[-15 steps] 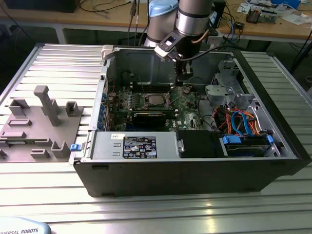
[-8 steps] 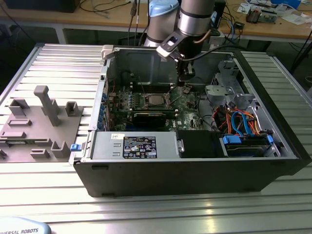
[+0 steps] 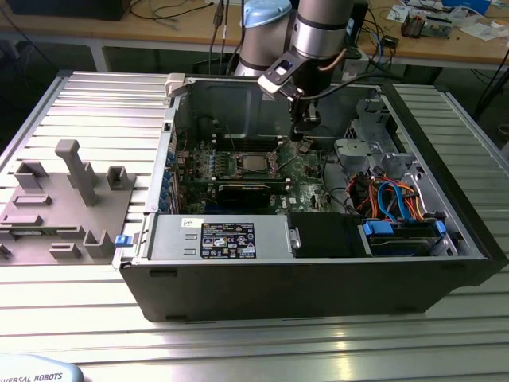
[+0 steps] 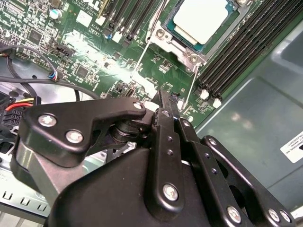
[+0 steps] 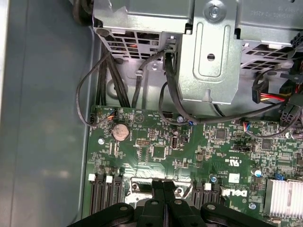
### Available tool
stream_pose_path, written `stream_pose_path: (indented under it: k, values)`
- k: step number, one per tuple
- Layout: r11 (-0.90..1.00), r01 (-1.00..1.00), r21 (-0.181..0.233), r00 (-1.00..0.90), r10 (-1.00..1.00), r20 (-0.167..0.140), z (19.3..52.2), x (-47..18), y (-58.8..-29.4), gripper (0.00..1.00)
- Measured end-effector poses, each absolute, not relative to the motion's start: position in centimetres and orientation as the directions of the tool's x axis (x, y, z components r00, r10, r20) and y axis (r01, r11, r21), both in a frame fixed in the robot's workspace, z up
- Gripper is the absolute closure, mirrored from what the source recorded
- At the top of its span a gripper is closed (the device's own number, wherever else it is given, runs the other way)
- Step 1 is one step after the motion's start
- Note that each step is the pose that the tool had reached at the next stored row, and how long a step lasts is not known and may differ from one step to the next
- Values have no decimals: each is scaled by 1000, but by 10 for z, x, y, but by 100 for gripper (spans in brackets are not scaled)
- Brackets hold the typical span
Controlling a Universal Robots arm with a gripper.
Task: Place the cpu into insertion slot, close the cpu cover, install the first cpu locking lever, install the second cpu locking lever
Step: 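Close the cpu cover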
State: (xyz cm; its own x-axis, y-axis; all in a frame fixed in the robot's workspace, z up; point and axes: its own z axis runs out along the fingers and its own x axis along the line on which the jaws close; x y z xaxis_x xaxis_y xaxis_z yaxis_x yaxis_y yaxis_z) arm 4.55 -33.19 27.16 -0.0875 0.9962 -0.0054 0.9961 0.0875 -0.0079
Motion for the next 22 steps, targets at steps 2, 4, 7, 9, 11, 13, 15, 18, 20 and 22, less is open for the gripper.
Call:
stream_pose_path:
  k: [2,4,7,9,11,13,15,18,20,22]
  values:
    - [87,996,-8,-87,996,-5,272,47,-332,89]
    - [87,996,-8,-87,996,-5,272,48,-332,89]
    - [87,996,-8,-87,996,-5,271,50,-332,89]
    - [87,996,-8,-87,996,-5,271,51,-332,89]
    - [87,996,-8,-87,996,-5,271,51,-332,89]
    - [87,996,-8,-87,996,-5,271,51,-332,89]
    - [88,996,-8,-88,996,-5,271,51,-332,89]
    - [88,996,-8,-88,996,-5,271,52,-332,89]
    - [87,996,-8,-88,996,-5,271,53,-332,89]
    - [87,996,-8,-87,996,-5,271,54,-332,89]
